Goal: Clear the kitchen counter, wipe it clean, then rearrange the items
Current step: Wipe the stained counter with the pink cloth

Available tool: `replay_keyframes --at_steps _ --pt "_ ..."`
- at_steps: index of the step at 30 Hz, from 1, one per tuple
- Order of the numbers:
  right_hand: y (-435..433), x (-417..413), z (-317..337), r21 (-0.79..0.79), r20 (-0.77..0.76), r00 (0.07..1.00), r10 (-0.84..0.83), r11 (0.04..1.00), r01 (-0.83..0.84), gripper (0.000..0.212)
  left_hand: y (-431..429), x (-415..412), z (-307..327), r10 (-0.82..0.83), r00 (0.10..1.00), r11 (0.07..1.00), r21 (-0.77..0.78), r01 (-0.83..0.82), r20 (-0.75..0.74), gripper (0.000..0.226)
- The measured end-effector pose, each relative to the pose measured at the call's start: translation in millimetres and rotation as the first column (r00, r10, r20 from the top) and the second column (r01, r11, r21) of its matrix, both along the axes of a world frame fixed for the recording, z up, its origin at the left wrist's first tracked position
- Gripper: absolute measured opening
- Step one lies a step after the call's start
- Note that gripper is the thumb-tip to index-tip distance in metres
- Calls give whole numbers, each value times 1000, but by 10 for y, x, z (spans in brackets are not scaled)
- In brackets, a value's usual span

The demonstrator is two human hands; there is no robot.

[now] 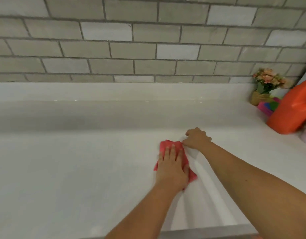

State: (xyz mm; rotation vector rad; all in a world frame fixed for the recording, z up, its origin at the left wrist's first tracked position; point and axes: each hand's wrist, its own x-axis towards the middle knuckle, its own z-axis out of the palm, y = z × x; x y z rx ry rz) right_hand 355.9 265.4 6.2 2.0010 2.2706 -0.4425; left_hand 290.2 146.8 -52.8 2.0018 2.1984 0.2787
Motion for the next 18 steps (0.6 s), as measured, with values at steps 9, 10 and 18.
replay_keyframes --at_steps 9,10,18 --pt "-709 268 -44 -37 -76 993 93 995 -96 47 -918 -190 -18 10 1000 1000 1 -10 23 57" --pt "-787 301 -58 -42 -78 991 105 993 -108 46 -976 -265 -7 42 999 999 -7 -42 17 57" --pt "-1248 529 -77 -43 -92 983 160 986 -164 43 -1213 -492 44 172 983 982 -72 -176 -57 58"
